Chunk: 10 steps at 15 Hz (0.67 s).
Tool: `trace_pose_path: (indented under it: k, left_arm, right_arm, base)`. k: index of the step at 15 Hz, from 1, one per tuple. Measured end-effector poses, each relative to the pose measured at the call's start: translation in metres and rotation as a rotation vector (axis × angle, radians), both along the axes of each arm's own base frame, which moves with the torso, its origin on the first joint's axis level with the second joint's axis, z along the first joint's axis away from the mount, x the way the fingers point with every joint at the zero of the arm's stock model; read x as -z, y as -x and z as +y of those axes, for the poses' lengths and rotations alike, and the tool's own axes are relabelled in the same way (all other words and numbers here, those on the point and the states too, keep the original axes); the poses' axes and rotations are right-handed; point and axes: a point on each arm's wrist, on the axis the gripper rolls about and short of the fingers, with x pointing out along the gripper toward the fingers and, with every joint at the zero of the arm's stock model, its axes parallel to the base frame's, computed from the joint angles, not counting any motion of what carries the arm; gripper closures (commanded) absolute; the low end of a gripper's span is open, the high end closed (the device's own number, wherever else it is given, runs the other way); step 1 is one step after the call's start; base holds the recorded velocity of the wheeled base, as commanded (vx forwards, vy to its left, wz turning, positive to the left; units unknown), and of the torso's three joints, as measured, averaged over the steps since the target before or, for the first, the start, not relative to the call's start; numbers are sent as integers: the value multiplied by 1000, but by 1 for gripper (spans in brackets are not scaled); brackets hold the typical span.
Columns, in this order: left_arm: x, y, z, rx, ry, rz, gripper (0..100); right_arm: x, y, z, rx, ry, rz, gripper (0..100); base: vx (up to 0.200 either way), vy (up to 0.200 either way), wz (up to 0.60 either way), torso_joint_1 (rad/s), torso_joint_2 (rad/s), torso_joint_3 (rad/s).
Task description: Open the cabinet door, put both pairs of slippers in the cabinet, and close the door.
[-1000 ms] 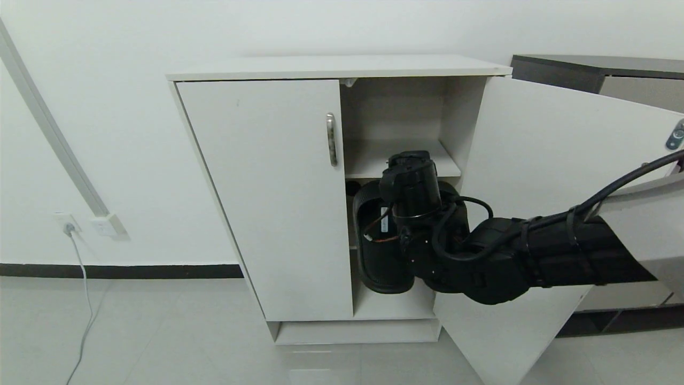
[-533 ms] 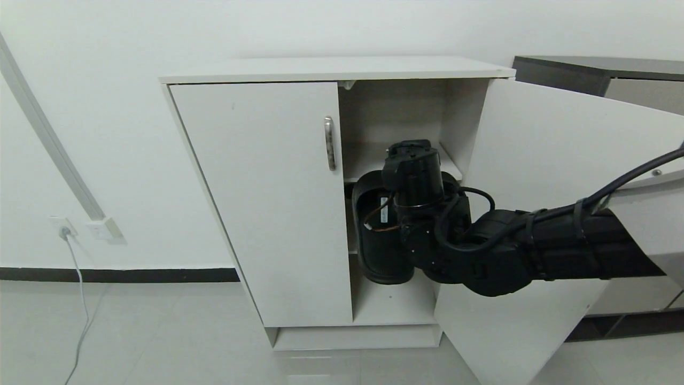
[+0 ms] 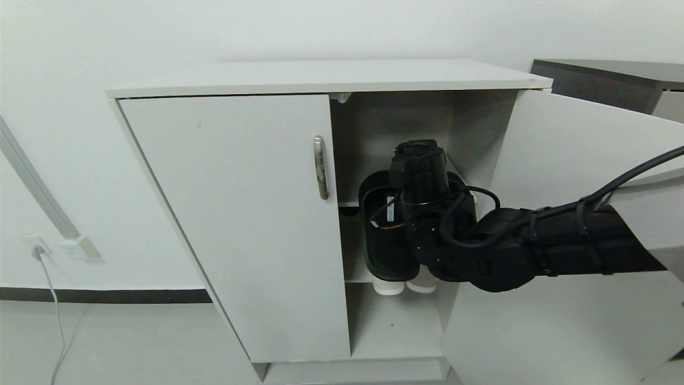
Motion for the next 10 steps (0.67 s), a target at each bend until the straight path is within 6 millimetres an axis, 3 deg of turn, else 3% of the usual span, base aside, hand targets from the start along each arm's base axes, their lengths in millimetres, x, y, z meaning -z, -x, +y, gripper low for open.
trace_pose_path:
  k: [1,6,10]
  left_arm:
    - [0,0,0,-1,0,0,100]
    - [0,0,0,-1,0,0,100]
    - [0,0,0,-1,0,0,100]
  right_arm:
    - [1,1,0,-3,4,4,100]
    - [2,1,1,-63,13,16,100]
    - [-4,-15,-4,-78,17,11,100]
  base:
    - [200,0,0,-7,7,2]
    - [0,0,0,0,0,0]
    - [0,0,0,0,0,0]
